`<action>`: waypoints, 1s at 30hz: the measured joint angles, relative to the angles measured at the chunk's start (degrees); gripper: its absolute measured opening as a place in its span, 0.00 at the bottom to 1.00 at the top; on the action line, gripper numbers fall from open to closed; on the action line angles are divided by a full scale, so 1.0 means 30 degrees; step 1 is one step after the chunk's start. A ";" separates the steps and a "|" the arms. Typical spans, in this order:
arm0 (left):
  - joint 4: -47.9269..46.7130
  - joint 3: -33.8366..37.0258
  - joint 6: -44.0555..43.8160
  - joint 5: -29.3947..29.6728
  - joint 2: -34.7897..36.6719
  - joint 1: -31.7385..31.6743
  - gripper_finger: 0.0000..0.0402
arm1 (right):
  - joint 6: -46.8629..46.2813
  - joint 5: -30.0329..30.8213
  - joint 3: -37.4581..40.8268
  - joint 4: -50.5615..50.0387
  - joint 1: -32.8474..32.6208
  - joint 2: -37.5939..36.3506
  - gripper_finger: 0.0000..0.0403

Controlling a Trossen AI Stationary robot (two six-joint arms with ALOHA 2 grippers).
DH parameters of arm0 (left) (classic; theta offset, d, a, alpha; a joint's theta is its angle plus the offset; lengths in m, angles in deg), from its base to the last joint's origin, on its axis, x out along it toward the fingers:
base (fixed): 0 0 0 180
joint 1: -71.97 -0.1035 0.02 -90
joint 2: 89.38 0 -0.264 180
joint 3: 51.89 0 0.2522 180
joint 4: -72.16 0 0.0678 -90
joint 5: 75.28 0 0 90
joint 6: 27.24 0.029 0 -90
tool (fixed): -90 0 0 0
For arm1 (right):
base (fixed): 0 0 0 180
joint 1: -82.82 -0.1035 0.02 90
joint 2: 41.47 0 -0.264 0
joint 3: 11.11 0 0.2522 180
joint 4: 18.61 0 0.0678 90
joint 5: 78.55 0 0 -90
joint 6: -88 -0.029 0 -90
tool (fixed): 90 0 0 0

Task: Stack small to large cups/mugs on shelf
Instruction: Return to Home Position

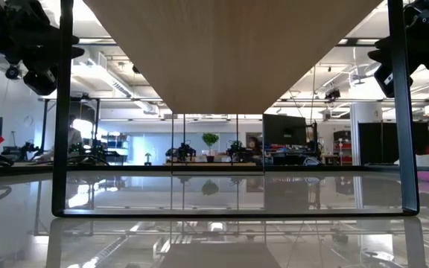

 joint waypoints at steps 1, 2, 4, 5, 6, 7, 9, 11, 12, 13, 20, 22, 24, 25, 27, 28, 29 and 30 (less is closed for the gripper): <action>0.0000 0.0000 0.0000 0.0000 -0.0032 0.0000 0.19 | 0.0001 0.0000 0.0003 0.0000 0.0002 0.0000 0.17; -0.0006 0.0000 0.0000 0.0000 -0.0067 0.0000 0.19 | -0.0002 0.0000 0.0005 0.0000 0.0003 0.0000 0.17; -0.0002 0.0007 0.0000 0.0000 -0.0115 0.0000 0.19 | 0.0006 0.0000 0.0007 0.0000 0.0004 0.0000 0.18; 0.0000 0.0007 0.0000 0.0007 -0.0138 0.0000 0.19 | -0.0001 0.0000 0.0007 0.0000 0.0000 0.0000 0.18; -0.0007 0.0007 0.0000 0.0007 -0.0176 0.0000 0.19 | -0.0002 0.0000 0.0007 0.0000 -0.0003 0.0000 0.18; -0.0007 0.0007 0.0000 0.0007 -0.0197 0.0005 0.19 | -0.0002 0.0000 0.0007 0.0000 0.0004 0.0000 0.19; 0.0000 0.0007 0.0000 0.0007 -0.0222 0.0000 0.19 | 0.0001 0.0000 0.0007 -0.0002 0.0001 0.0000 0.19; -0.0007 0.0007 0.0000 0.0011 -0.0229 0.0003 0.19 | -0.0002 0.0000 0.0007 0.0000 0.0000 0.0000 0.20; -0.0002 0.0007 0.0000 0.0014 -0.0229 0.0007 0.19 | -0.0002 0.0000 0.0007 0.0000 0.0004 0.0000 0.20; -0.0002 0.0007 0.0000 0.0017 -0.0224 0.0000 0.19 | -0.0002 0.0000 0.0007 0.0000 0.0004 0.0000 0.20; -0.0006 0.0007 0.0000 0.0029 -0.0229 0.0004 0.19 | -0.0002 0.0000 0.0015 -0.0002 0.0002 0.0000 0.18; -0.0007 0.0007 0.0000 0.0029 -0.0229 0.0001 0.19 | -0.0002 0.0000 0.0015 -0.0005 0.0004 0.0000 0.17; -0.0007 0.0007 0.0000 0.0029 -0.0215 0.0000 0.19 | -0.0002 0.0000 0.0015 -0.0004 0.0001 0.0000 0.17; 0.0000 0.0007 0.0000 0.0029 -0.0221 0.0001 0.19 | -0.0002 0.0000 0.0015 0.0000 0.0004 0.0000 0.17; -0.0007 0.0007 0.0000 0.0029 -0.0239 0.0005 0.19 | -0.0002 0.0000 0.0015 -0.0003 -0.0001 0.0000 0.17; -0.0007 0.0007 0.0000 0.0024 -0.0237 0.0007 0.19 | -0.0001 0.0000 0.0015 0.0000 0.0004 0.0000 0.17; 0.0000 0.0007 0.0000 0.0029 -0.0237 0.0007 0.19 | -0.0002 0.0000 0.0015 0.0000 -0.0001 0.0000 0.18; -0.0004 0.0007 0.0000 0.0029 -0.0237 0.0007 0.19 | -0.0002 0.0000 0.0015 0.0000 -0.0001 0.0000 0.18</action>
